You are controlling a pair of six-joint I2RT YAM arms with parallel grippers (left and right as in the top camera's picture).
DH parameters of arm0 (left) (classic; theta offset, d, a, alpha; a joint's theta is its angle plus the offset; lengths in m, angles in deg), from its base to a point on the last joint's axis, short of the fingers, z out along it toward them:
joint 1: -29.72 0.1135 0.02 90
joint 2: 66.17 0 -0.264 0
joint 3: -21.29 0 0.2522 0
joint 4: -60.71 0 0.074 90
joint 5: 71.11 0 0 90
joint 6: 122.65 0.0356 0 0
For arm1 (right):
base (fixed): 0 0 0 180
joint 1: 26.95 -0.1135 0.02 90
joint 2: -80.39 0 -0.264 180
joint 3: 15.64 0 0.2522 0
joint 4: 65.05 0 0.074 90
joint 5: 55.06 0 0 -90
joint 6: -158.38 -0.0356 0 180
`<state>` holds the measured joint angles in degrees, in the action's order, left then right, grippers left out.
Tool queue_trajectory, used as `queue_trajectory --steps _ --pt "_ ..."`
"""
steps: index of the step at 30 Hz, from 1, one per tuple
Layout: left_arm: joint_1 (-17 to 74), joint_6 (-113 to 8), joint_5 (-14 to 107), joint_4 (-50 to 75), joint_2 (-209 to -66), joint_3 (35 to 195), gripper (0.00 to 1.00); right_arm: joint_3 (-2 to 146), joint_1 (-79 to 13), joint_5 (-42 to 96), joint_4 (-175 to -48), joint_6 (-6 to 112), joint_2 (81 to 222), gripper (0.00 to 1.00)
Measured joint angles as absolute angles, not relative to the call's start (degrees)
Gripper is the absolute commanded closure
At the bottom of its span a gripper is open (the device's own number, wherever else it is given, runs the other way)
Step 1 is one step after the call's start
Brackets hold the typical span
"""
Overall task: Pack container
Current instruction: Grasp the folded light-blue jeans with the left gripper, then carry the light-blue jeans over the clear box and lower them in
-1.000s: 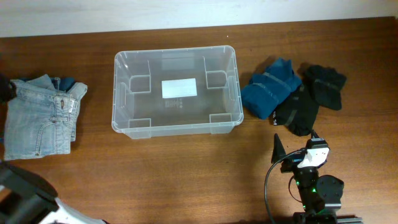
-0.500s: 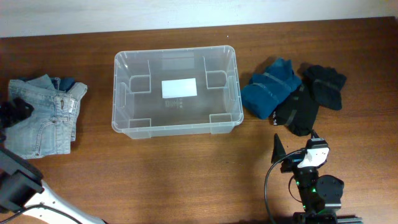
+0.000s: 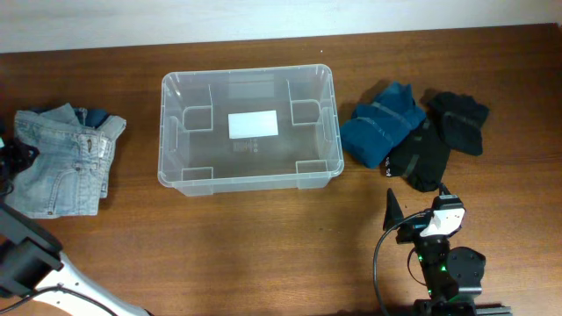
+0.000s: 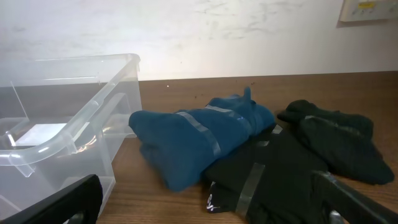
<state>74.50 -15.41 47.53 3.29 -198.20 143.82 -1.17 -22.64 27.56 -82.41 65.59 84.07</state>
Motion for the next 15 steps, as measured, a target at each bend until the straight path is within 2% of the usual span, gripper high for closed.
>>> queue_trajectory --steps 7,11,15 --pt "70.41 -24.00 54.18 -0.69 -198.39 146.38 0.99 -1.17 -22.64 27.56 -82.41 65.61 84.07 0.02" --pt "64.92 -26.41 59.90 -8.62 -198.35 154.94 0.99 -1.17 -22.64 27.54 -82.41 65.57 84.05 0.02" --pt "59.70 -28.02 58.18 -16.34 -197.26 166.16 0.99 -1.17 -22.64 27.54 -82.41 65.57 84.07 0.02"
